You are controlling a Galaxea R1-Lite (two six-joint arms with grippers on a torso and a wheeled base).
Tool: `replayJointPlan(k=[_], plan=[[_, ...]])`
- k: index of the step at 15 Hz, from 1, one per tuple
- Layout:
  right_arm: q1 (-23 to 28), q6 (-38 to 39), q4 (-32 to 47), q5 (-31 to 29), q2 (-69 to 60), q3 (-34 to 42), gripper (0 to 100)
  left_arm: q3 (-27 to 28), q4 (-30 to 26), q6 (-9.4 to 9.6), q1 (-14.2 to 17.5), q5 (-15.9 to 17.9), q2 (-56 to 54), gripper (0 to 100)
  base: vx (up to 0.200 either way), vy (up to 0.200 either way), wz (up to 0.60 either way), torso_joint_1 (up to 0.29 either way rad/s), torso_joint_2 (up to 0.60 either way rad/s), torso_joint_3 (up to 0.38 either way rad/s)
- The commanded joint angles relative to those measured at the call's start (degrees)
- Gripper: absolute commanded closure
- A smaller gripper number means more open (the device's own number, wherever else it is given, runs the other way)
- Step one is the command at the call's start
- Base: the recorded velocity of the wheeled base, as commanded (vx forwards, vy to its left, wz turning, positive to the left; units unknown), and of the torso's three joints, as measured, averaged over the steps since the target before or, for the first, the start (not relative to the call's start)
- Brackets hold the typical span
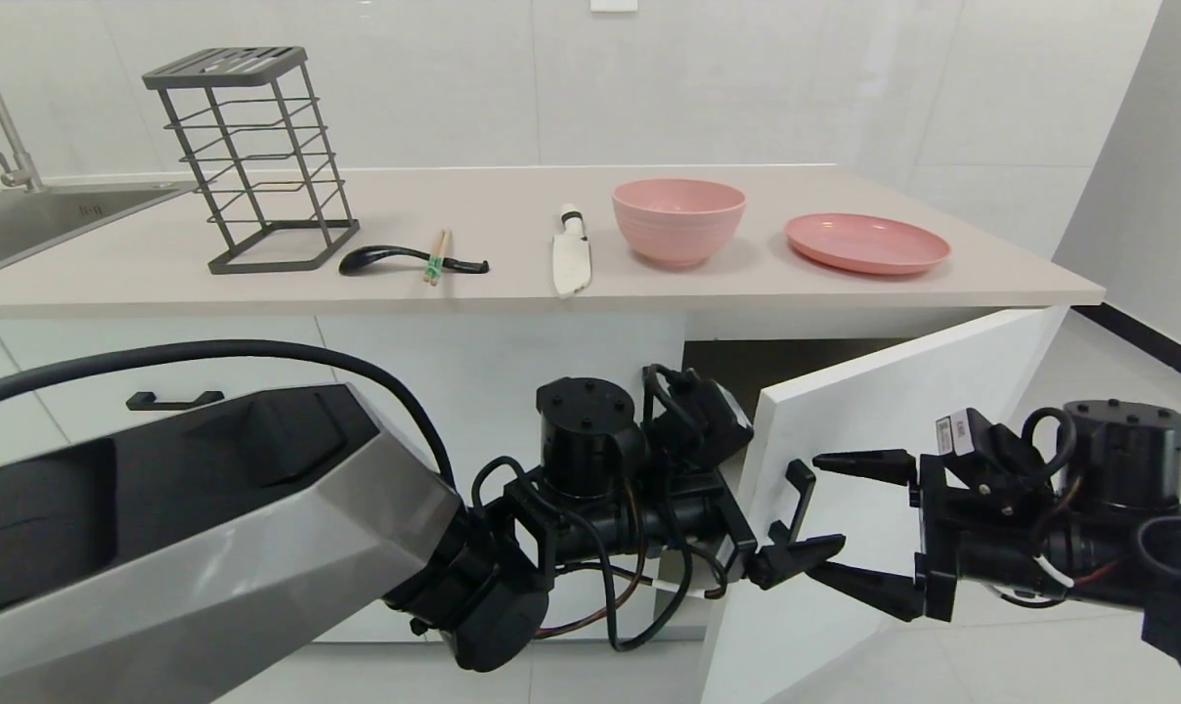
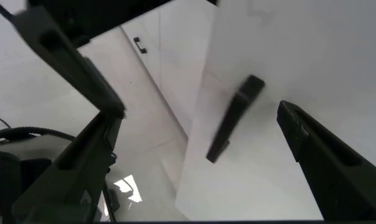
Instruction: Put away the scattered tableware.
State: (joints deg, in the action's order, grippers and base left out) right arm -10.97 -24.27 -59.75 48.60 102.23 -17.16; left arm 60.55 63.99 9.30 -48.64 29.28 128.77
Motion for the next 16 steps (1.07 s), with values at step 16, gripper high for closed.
replayJointPlan(k=[16], plan=[[24.33, -1.83, 1.74, -7.65, -57.67, -9.55, 0, 2.03, 2.02, -0.42, 0.56, 1.92, 1.92, 0, 0.0, 0.0, 0.0, 0.0, 0.0, 0.0]])
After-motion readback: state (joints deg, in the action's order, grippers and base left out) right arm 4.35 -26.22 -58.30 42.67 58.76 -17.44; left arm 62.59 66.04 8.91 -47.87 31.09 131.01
